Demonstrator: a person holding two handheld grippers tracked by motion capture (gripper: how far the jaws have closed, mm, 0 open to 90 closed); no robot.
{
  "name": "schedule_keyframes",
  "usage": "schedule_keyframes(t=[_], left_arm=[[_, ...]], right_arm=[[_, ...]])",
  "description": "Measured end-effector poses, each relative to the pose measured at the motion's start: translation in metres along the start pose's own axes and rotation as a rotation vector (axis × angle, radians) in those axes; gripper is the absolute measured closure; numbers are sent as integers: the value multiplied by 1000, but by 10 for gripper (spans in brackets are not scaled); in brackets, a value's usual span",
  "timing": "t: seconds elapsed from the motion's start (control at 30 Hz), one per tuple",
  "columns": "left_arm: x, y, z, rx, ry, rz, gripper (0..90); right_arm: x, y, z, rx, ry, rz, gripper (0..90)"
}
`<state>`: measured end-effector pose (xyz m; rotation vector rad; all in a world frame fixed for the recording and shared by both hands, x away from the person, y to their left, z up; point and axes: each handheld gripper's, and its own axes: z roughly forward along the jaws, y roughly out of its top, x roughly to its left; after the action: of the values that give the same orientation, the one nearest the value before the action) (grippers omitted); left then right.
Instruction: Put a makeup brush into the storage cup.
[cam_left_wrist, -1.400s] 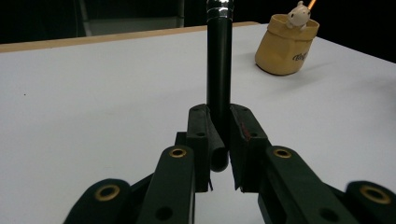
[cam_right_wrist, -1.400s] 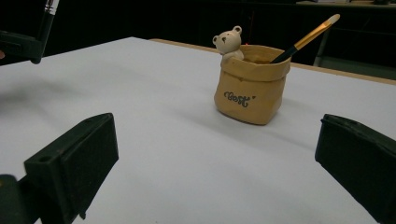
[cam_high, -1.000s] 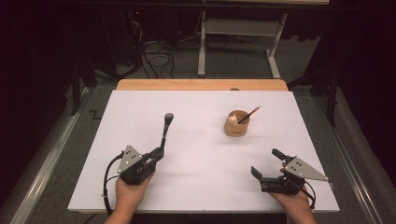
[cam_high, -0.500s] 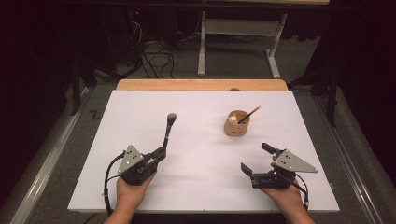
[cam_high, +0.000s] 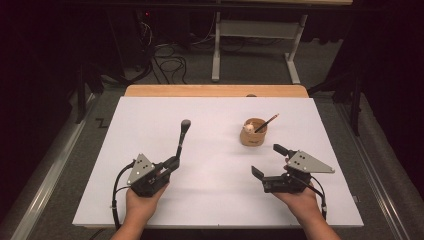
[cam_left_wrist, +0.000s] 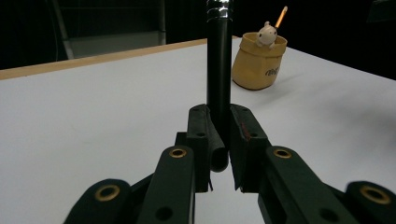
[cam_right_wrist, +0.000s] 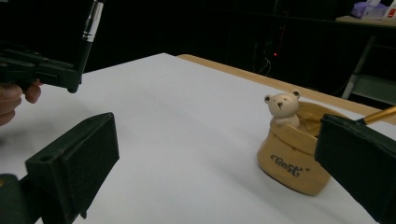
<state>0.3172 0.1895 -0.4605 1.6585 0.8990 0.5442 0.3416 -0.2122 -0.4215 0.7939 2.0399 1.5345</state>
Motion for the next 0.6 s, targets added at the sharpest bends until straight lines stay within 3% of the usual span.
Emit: schedule_keyframes(t=[0.33,0.6], left_arm=[[-6,19,4,10,-4,54,796],[-14,24,15,-4,-29,64,796]], right_arm=[[10,19,17,-20,35,-6,13],[15,24,28,-26,48,-5,35]])
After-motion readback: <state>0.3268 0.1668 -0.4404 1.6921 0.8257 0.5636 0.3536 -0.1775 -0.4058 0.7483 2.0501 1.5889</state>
